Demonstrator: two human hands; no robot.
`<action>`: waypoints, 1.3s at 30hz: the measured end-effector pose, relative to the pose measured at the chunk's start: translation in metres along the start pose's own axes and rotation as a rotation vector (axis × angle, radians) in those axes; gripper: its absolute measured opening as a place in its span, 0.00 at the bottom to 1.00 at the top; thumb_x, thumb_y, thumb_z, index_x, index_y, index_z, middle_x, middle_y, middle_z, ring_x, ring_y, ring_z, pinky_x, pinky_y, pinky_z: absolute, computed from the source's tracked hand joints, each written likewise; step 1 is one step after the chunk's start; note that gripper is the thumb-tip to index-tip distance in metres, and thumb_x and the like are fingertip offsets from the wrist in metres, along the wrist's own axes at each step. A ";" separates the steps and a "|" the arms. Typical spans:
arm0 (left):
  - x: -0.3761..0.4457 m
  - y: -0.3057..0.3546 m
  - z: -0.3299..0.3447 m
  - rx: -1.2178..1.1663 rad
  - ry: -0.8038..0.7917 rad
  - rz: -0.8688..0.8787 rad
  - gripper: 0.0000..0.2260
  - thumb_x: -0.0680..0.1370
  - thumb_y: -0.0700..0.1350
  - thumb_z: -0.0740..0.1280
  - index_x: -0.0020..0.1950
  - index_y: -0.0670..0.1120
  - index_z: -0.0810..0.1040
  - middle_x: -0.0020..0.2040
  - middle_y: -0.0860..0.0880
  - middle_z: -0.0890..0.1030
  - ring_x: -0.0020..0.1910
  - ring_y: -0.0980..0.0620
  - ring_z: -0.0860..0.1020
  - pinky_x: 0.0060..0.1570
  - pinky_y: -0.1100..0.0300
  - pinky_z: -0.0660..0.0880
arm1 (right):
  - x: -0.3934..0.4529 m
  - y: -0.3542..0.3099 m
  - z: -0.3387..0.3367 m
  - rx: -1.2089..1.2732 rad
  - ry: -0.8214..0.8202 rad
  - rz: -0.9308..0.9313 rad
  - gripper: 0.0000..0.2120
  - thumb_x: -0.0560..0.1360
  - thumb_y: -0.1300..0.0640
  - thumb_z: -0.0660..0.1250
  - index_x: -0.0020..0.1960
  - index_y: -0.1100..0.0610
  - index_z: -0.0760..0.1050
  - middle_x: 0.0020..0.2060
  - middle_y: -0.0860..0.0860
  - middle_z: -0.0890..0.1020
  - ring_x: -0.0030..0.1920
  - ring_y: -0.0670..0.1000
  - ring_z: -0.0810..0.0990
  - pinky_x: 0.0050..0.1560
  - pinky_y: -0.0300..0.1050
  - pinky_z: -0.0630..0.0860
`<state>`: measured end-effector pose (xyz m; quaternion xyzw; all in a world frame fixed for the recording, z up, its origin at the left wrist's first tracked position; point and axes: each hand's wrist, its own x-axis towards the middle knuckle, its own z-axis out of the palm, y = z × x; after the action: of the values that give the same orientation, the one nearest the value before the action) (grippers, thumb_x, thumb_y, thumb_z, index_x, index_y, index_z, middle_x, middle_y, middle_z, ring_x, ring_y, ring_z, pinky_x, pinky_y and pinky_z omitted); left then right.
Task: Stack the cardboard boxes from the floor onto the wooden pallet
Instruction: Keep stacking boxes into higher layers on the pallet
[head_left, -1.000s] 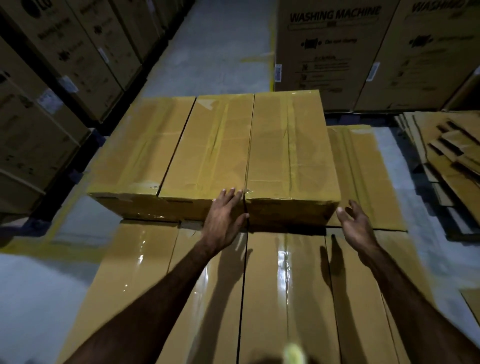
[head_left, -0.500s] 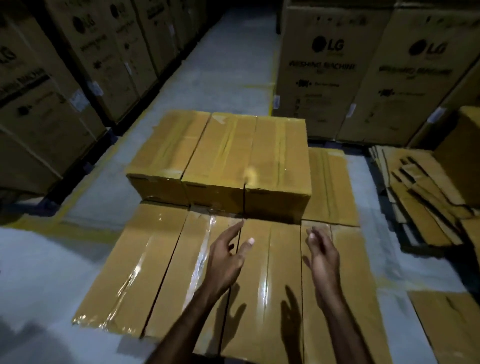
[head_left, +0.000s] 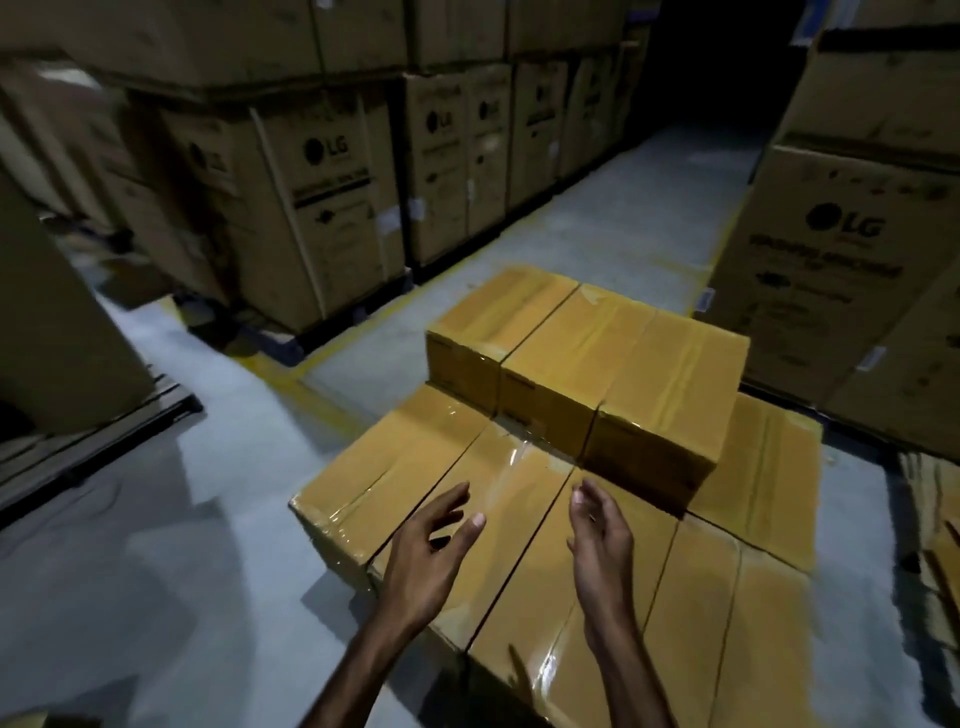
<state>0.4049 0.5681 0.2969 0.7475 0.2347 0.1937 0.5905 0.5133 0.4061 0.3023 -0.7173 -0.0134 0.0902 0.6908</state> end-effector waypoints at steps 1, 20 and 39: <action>-0.009 -0.003 -0.011 -0.006 0.030 -0.013 0.25 0.78 0.58 0.72 0.75 0.58 0.76 0.68 0.61 0.81 0.65 0.63 0.79 0.55 0.68 0.78 | -0.009 -0.003 0.006 -0.002 -0.032 -0.010 0.20 0.84 0.48 0.65 0.76 0.48 0.73 0.62 0.35 0.77 0.62 0.37 0.75 0.67 0.53 0.75; -0.317 -0.092 -0.397 -0.103 1.032 -0.129 0.30 0.77 0.58 0.75 0.76 0.49 0.77 0.69 0.53 0.82 0.67 0.57 0.80 0.64 0.57 0.79 | -0.303 0.013 0.312 -0.224 -0.912 -0.185 0.16 0.84 0.57 0.68 0.71 0.57 0.77 0.65 0.51 0.83 0.66 0.47 0.81 0.71 0.56 0.76; -0.479 -0.158 -0.527 -0.020 1.600 -0.443 0.23 0.82 0.52 0.70 0.77 0.52 0.75 0.71 0.56 0.79 0.61 0.72 0.77 0.53 0.79 0.72 | -0.520 0.069 0.544 -0.368 -1.589 -0.217 0.22 0.84 0.48 0.66 0.76 0.50 0.73 0.69 0.45 0.79 0.66 0.38 0.77 0.70 0.56 0.77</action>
<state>-0.3027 0.7380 0.2572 0.3152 0.7238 0.5482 0.2764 -0.0855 0.8659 0.2758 -0.5359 -0.5823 0.5001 0.3517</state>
